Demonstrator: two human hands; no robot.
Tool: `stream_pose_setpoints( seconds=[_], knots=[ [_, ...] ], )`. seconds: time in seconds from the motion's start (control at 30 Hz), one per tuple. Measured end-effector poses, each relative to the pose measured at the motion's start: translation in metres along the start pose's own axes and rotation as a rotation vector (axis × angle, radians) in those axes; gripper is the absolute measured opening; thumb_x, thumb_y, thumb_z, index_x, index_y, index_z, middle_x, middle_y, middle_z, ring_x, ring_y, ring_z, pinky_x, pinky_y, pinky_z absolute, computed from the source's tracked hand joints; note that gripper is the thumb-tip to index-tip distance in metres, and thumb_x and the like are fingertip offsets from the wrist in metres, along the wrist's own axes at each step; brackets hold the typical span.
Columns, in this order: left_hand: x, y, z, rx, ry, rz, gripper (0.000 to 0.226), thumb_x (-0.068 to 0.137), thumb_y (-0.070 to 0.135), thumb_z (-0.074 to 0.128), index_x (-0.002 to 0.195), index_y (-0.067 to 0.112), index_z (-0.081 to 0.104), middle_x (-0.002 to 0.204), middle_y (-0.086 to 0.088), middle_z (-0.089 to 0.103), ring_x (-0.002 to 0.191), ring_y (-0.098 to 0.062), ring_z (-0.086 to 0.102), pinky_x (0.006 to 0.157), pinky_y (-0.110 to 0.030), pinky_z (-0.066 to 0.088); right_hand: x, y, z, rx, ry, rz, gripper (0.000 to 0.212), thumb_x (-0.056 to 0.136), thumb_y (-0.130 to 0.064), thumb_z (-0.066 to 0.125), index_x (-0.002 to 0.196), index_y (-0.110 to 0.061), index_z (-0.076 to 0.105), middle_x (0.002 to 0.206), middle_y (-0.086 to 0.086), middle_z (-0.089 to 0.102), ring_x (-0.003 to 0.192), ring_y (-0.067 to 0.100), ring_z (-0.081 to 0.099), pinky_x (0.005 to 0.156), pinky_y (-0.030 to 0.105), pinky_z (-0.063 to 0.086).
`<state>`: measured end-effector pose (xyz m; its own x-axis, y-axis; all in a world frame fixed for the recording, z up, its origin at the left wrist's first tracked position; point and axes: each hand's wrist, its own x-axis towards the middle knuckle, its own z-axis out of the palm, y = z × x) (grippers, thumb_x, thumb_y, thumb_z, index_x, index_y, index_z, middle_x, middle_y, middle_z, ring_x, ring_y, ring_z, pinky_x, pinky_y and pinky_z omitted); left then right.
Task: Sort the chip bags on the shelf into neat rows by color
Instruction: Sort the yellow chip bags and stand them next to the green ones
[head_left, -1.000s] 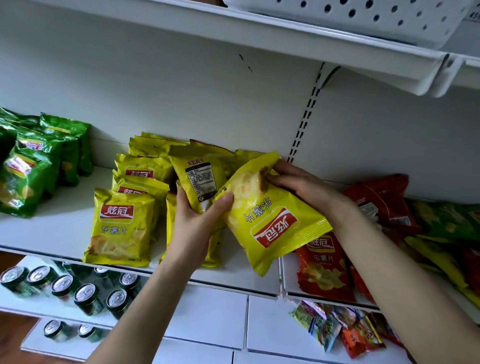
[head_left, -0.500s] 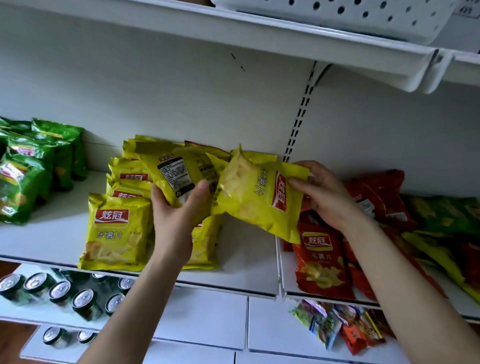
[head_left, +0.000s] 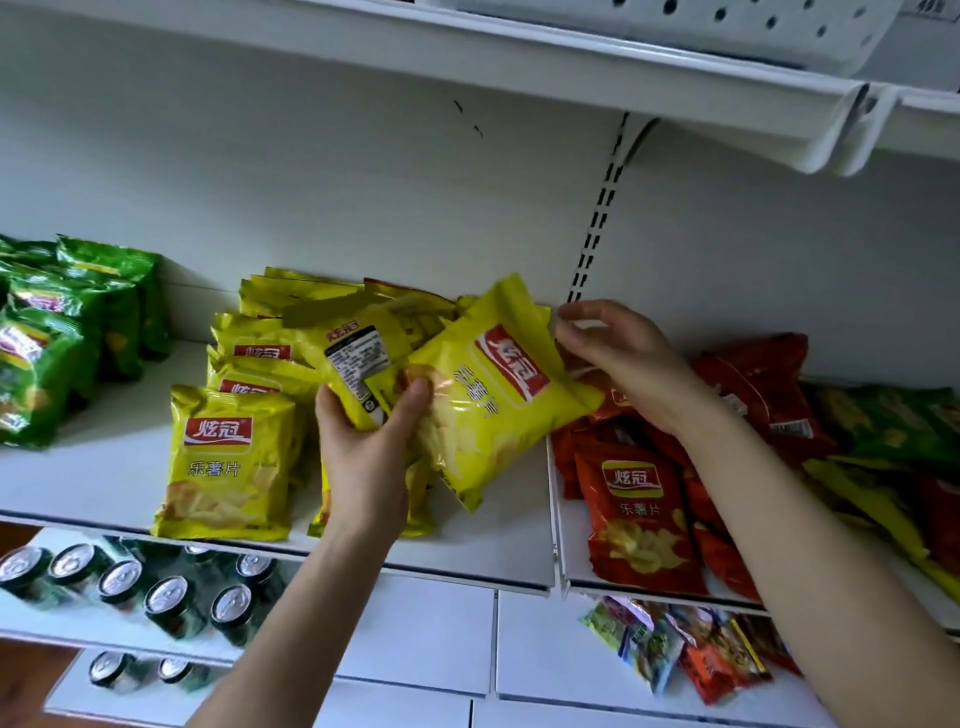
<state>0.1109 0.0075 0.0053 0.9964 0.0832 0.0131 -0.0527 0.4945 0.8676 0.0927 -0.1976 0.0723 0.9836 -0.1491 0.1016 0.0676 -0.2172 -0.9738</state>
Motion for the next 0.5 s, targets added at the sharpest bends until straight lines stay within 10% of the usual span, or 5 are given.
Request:
stream_pose_setpoints(
  seconds=[0.13,0.33,0.5],
  knots=[
    [0.007,-0.003,-0.003,0.024,0.017,0.027,0.067,0.064,0.01,0.083,0.121,0.016,0.048,0.114,-0.008,0.065,0.104,-0.024,0.064,0.095,-0.05,0.049,-0.013,0.015,0.009,-0.153,-0.212,0.116,0.036,0.072,-0.017,0.07,0.104,-0.023,0.055,0.094,-0.001,0.063,0.079,0.009,0.066,0.063,0.028,0.056],
    [0.008,0.001,-0.017,0.126,-0.031,0.092,0.066,0.056,0.035,0.078,0.115,0.024,0.05,0.112,-0.007,0.065,0.105,-0.025,0.064,0.092,-0.052,0.051,0.024,0.02,-0.034,-0.241,0.193,0.003,0.034,0.08,-0.007,0.068,0.108,-0.018,0.051,0.091,0.001,0.062,0.064,0.001,0.063,0.051,0.017,0.052],
    [0.01,0.005,-0.041,0.148,-0.028,0.127,0.06,0.056,0.031,0.076,0.111,0.03,0.052,0.107,-0.001,0.067,0.102,-0.025,0.065,0.088,-0.05,0.052,0.057,0.04,-0.048,-0.514,0.113,0.038,0.042,0.078,0.0,0.069,0.115,-0.007,0.052,0.106,0.012,0.058,0.082,0.018,0.058,0.049,0.017,0.049]
  ],
)
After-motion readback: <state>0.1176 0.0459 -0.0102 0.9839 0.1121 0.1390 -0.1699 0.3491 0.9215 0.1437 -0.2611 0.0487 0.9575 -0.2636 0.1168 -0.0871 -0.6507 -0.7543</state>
